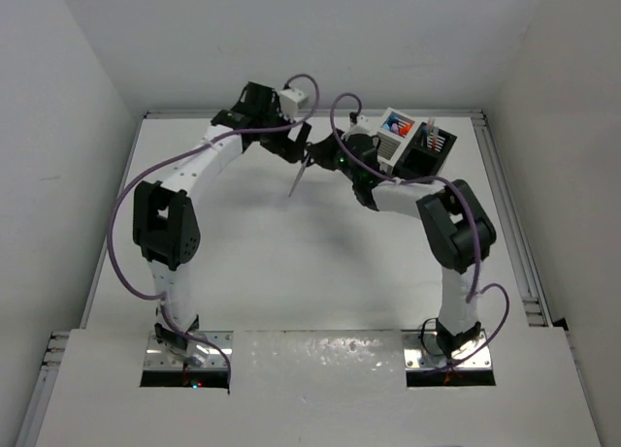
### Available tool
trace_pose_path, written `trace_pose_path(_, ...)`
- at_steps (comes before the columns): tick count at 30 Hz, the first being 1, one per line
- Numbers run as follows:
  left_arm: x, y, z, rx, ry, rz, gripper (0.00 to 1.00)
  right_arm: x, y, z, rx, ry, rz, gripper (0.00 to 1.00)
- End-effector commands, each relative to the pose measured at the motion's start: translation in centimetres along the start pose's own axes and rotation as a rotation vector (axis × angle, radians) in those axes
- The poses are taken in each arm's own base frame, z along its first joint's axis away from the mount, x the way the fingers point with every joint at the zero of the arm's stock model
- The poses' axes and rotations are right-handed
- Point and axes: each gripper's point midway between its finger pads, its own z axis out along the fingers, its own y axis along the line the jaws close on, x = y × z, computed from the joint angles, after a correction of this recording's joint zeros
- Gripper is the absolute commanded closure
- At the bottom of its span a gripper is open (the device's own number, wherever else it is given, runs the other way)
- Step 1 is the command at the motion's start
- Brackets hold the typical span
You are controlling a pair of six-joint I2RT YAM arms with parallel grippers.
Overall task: Sort the stationery into containers
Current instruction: Place the scissors in the storage box.
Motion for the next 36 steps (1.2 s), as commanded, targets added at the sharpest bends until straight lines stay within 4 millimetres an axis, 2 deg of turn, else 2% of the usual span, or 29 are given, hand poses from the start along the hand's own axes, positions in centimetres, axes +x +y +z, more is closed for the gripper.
trace_pose_path(1, -4.4, 3.3, -6.7, -0.065, -0.121, -0.134, 0.0, -12.0, 5.8, -3.8, -0.087, -0.269, -0.247, 1.0)
trace_pose_path(2, -4.3, 3.6, -7.4, -0.069, -0.116, -0.149, 0.0, -13.3, 5.9, -4.4, -0.079, -0.289, -0.282, 1.0)
trace_pose_path(4, -4.7, 4.3, -8.9, -0.079, -0.134, -0.164, 0.0, -15.5, 4.9, -5.6, -0.021, -0.308, -0.393, 1.0)
trace_pose_path(5, -4.4, 5.1, -9.5, -0.097, -0.131, -0.186, 0.0, -17.9, 4.7, -7.1, 0.005, -0.351, -0.43, 1.0)
trace_pose_path(6, -4.1, 5.9, -10.0, -0.129, -0.127, -0.2, 0.0, -18.5, 3.9, -7.8, 0.048, -0.348, -0.495, 1.0)
trace_pose_path(7, -3.5, 7.0, -10.4, -0.157, -0.122, -0.226, 0.0, -20.6, 3.2, -9.6, 0.098, -0.393, -0.525, 1.0)
trace_pose_path(8, -2.6, 7.5, -10.5, -0.173, -0.111, -0.241, 0.0, -21.1, 2.4, -10.4, 0.137, -0.403, -0.551, 1.0)
trace_pose_path(9, -1.9, 8.2, -10.6, -0.196, -0.107, -0.259, 0.0, -21.2, 0.6, -11.3, 0.196, -0.392, -0.609, 1.0)
trace_pose_path(10, -0.4, 9.2, -10.5, -0.219, -0.098, -0.299, 0.0, -22.9, -0.1, -13.0, 0.252, -0.433, -0.632, 1.0)
trace_pose_path(12, 1.1, 10.6, -10.6, -0.249, -0.09, -0.351, 0.0, -23.1, -2.8, -14.5, 0.35, -0.416, -0.708, 1.0)
trace_pose_path(13, 2.0, 10.9, -10.5, -0.257, -0.083, -0.369, 0.0, -24.1, -3.8, -15.7, 0.403, -0.432, -0.723, 1.0)
trace_pose_path(17, 3.6, 12.0, -10.5, -0.269, -0.08, -0.429, 0.0, -25.1, -7.8, -17.6, 0.516, -0.411, -0.801, 1.0)
trace_pose_path(21, 4.3, 11.9, -10.3, -0.249, -0.073, -0.435, 0.0, -25.0, -10.6, -17.9, 0.554, -0.386, -0.828, 1.0)
trace_pose_path(25, 4.5, 12.3, -10.9, -0.263, -0.075, -0.438, 0.0, -24.6, -12.5, -18.2, 0.578, -0.372, -0.825, 1.0)
trace_pose_path(31, 5.3, 12.9, -11.3, -0.282, -0.075, -0.452, 0.0, -20.5, -15.8, -17.5, 0.572, -0.286, -0.82, 1.0)
trace_pose_path(33, 5.4, 12.9, -11.4, -0.282, -0.076, -0.456, 0.0, -19.6, -16.0, -17.3, 0.548, -0.26, -0.817, 1.0)
trace_pose_path(34, 5.8, 13.8, -12.0, -0.301, -0.079, -0.47, 0.0, -19.5, -15.9, -17.3, 0.541, -0.268, -0.794, 0.92)
trace_pose_path(36, 5.7, 14.0, -12.3, -0.308, -0.085, -0.466, 0.0, -19.5, -15.8, -17.6, 0.549, -0.278, -0.768, 0.71)
